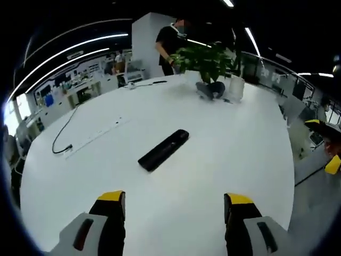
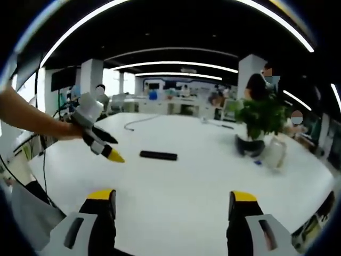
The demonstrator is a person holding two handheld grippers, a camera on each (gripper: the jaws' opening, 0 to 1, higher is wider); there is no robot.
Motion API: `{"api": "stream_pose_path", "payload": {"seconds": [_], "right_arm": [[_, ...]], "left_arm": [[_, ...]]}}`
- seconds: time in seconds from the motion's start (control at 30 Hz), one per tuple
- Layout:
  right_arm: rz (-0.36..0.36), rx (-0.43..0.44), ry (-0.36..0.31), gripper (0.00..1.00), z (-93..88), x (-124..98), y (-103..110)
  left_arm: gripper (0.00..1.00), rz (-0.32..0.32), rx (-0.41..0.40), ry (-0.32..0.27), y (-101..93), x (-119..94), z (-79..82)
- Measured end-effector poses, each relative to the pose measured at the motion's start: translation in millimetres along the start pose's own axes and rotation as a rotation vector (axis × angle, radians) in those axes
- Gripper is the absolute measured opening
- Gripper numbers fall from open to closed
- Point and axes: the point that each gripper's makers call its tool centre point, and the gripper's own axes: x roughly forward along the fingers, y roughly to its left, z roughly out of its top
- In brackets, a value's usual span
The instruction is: Press the specified remote control buttons in sequence, fully releasing each button before pressing the next.
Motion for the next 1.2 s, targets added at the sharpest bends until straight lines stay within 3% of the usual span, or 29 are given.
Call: {"api": "stream_pose_path", "payload": {"seconds": [0.13,0.27,0.37,0.47,0.6,0.67,0.8,0.9,1.03,1.2], "right_arm": [[0.016,0.008,-0.003,0.91,0.8,1,2],[0.021,0.019,-0.012,0.95,2.5,1,2],[0.027,0.040,-0.024,0.99,5.6,0,0],[0.034,0.072,-0.038,0.99,9.5,-1,-3],[0.028,0.088,-0.022,0.99,8.0,3,-13],[0.008,0.077,-0.017,0.99,7.5,3,-23],[-0.017,0.072,-0.024,0.99,9.7,1,-42],[-0.026,0.059,-0.027,0.99,11.4,0,-52],[-0.043,0.045,-0.040,0.99,14.0,0,-66],[-0.046,-0.044,-0.037,0.98,11.9,3,-72]], "left_arm": [[0.88,0.012,-0.009,-0.023,-16.9,-17,-13.3],[0.90,0.044,-0.053,-0.102,-36.9,-41,-21.9],[0.91,0.091,-0.034,-0.131,-44.1,-56,-29.5],[0.99,0.113,-0.041,-0.150,-51.2,-67,-34.8],[1.00,0.169,-0.136,-0.225,-55.1,-87,-32.6],[1.00,0.208,-0.145,-0.245,-54.6,-95,-33.8],[1.00,0.286,-0.146,-0.260,-56.6,-110,-42.6],[1.00,0.310,-0.136,-0.200,-60.0,-109,-61.7],[1.00,0.353,-0.153,-0.192,-63.2,-114,-74.7],[1.00,0.396,-0.193,-0.180,-60.8,-119,-83.5]]}}
